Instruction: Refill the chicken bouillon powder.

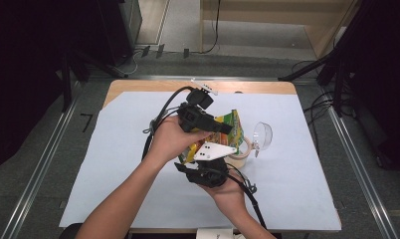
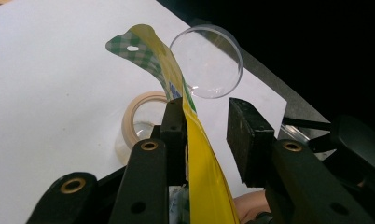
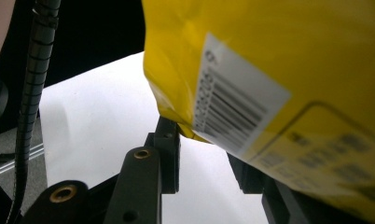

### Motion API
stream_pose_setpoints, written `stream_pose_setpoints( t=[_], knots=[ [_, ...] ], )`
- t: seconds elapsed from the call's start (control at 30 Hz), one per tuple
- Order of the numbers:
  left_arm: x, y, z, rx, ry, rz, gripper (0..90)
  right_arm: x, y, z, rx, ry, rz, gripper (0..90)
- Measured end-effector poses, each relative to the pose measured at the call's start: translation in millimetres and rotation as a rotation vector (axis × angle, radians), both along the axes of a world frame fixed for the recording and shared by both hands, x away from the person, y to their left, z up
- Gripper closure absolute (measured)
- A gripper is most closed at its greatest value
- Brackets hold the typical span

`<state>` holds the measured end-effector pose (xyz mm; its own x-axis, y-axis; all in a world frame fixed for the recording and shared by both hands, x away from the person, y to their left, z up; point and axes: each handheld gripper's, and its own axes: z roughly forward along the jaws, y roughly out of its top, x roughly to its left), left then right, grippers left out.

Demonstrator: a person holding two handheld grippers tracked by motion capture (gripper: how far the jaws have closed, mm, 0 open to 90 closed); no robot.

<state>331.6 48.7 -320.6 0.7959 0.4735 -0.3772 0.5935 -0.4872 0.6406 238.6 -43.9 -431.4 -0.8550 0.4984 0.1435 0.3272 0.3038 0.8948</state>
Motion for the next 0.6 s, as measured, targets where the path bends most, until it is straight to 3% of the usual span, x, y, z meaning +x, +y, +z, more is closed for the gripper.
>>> stream_pose_setpoints(
  t=[0.2, 0.37, 0.6],
  knots=[
    [-4.5, -3.0, 2.1, 0.012, -0.023, 0.001, 69.0, 2.3, -0.2, -2.1, 0.027, 0.033, -0.002, 69.0],
    [-3.8, -5.0, 0.7, 0.032, -0.022, -0.001, 69.2, 3.4, -0.6, -3.9, 0.033, 0.033, -0.004, 69.2],
    [-1.6, -4.6, -0.6, 0.012, -0.015, 0.004, 69.5, 3.9, -0.7, -3.7, 0.038, 0.041, -0.002, 69.6]
  ],
)
